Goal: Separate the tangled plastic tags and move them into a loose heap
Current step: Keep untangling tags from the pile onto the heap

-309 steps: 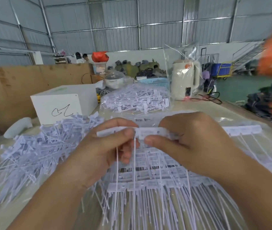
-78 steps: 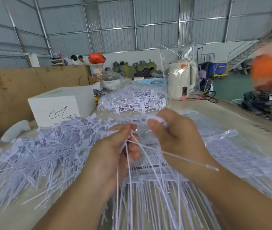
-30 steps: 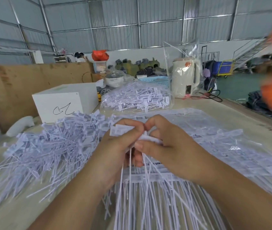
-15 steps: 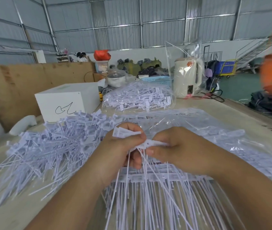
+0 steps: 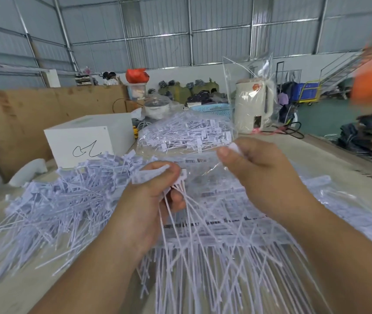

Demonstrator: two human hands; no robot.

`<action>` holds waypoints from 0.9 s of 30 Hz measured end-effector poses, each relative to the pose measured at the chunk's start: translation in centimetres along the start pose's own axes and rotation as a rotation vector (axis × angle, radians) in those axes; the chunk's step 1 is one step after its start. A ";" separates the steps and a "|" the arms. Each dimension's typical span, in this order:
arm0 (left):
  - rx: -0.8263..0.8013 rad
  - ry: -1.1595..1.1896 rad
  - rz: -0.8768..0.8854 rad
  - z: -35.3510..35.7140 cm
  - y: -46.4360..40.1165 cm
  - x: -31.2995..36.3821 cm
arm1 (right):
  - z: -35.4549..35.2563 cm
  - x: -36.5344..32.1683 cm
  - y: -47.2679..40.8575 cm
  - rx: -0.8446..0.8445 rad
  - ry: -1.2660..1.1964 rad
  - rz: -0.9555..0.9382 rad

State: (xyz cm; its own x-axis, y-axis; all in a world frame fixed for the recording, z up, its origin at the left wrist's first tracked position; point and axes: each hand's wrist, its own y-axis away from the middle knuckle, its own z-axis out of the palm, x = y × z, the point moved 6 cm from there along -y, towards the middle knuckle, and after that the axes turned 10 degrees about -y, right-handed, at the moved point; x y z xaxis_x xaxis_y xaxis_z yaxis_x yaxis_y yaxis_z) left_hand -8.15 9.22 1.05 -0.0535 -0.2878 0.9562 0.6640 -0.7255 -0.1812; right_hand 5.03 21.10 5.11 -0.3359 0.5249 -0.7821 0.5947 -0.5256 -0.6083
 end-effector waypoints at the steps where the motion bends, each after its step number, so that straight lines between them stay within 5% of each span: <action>1: -0.015 -0.049 0.005 0.1 0.1 0.0 | 0.3 -0.1 0.2 -0.095 -0.004 0.006; 8: -0.154 -0.280 -0.028 1.3 0.8 -0.9 | 4.3 2.1 1.8 -0.501 0.194 0.085; 17: -0.272 -0.353 0.036 1.3 0.7 -0.6 | 5.6 1.5 2.6 -0.556 0.246 0.061; 27: -0.160 -0.288 0.112 0.3 0.0 0.5 | 2.8 1.9 1.4 -0.513 0.315 0.211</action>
State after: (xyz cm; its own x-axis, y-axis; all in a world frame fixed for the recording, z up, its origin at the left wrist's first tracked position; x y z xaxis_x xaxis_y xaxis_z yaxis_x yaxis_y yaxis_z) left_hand -8.00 9.28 1.60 0.2415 -0.1994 0.9497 0.5270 -0.7948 -0.3009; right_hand 3.20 19.51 2.35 0.0117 0.6580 -0.7529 0.9252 -0.2927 -0.2415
